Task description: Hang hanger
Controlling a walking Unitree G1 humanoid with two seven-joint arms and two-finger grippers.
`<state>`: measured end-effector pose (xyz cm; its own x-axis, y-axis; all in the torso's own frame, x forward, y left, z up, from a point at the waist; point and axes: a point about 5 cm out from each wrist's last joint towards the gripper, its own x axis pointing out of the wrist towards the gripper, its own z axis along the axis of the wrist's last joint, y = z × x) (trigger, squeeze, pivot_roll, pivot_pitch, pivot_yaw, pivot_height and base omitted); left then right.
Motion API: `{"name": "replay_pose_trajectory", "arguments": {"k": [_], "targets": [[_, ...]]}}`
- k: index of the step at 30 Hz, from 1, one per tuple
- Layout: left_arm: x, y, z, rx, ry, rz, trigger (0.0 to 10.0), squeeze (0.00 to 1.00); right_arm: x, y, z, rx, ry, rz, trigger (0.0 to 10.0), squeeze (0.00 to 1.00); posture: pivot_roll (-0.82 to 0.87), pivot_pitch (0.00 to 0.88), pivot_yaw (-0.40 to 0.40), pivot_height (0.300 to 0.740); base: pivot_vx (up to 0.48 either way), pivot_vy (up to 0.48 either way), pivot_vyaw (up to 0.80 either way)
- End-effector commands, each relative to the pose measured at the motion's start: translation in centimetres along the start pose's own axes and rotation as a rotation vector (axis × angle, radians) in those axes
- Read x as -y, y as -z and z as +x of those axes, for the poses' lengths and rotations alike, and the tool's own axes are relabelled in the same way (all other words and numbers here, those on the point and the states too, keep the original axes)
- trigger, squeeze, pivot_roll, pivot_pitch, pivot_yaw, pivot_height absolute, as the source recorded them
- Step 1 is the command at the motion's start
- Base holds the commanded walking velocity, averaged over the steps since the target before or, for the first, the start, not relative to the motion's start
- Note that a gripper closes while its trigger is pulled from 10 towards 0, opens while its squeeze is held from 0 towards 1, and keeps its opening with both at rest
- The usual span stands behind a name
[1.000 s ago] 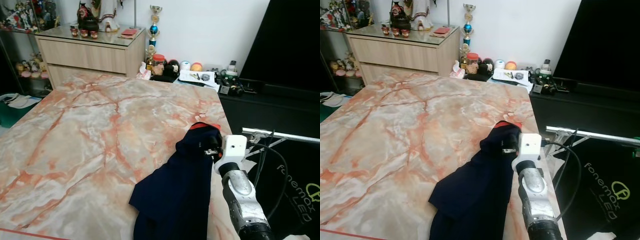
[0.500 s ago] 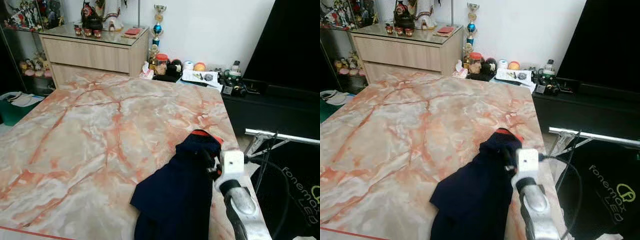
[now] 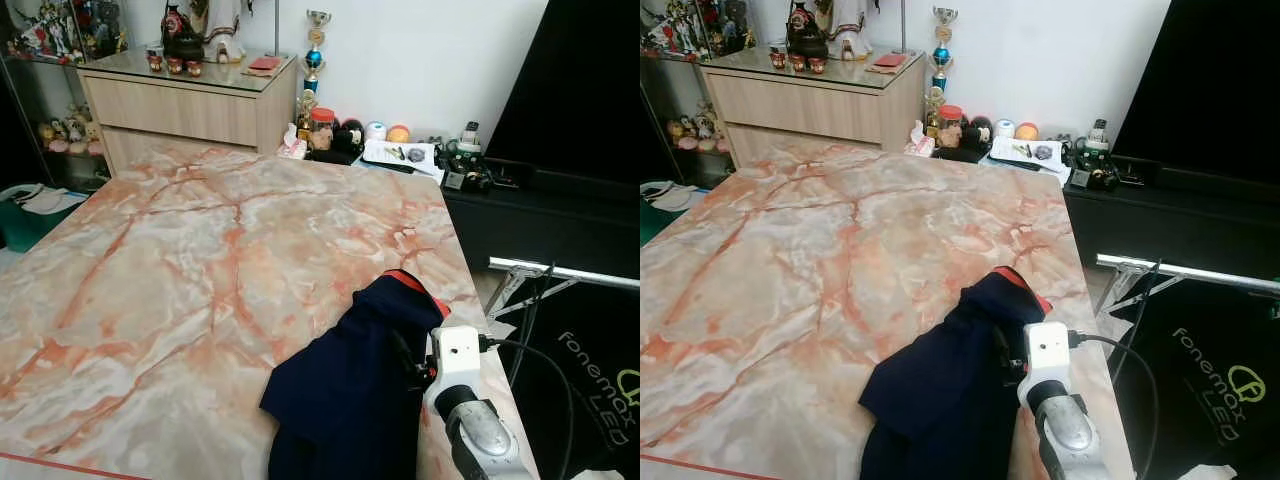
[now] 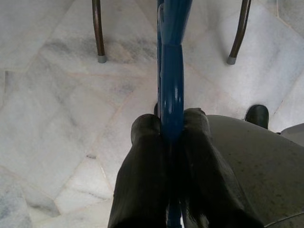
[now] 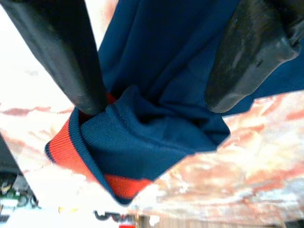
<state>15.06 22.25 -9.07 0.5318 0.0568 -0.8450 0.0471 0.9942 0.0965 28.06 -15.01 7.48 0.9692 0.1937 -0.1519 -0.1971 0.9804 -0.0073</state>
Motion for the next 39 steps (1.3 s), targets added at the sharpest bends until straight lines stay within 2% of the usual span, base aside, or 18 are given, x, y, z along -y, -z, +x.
{"name": "replay_pose_trajectory", "arguments": {"k": [1,2,6,14,39], "targets": [[0.42,1.89,-0.32,-0.075,0.028,0.034,10.0,0.00,0.43,-0.59,-0.40,0.039,0.021,0.001,10.0,0.07,0.08,0.000,-0.086,0.740,0.000,0.000,0.00],[0.40,1.92,-0.33,-0.076,0.030,0.037,10.0,0.00,0.55,-0.63,-0.56,0.047,0.035,0.001,10.0,0.00,0.08,0.000,-0.083,0.740,0.000,0.000,0.00],[0.30,1.98,-0.37,-0.076,0.033,0.047,10.0,0.00,0.78,-0.41,-0.95,0.052,0.073,0.007,10.0,0.00,0.08,0.000,-0.078,0.740,0.000,0.000,0.00],[0.12,1.58,-0.30,-0.063,0.025,0.037,10.0,0.00,-0.06,-0.51,-0.48,0.059,0.039,-0.012,10.0,0.00,0.09,0.000,-0.077,0.740,0.000,0.000,0.00],[0.31,1.77,-0.31,-0.073,0.037,0.047,10.0,0.00,0.26,-0.32,0.01,0.041,0.050,-0.025,10.0,0.00,0.09,0.000,-0.077,0.740,0.000,0.000,0.00]]}}
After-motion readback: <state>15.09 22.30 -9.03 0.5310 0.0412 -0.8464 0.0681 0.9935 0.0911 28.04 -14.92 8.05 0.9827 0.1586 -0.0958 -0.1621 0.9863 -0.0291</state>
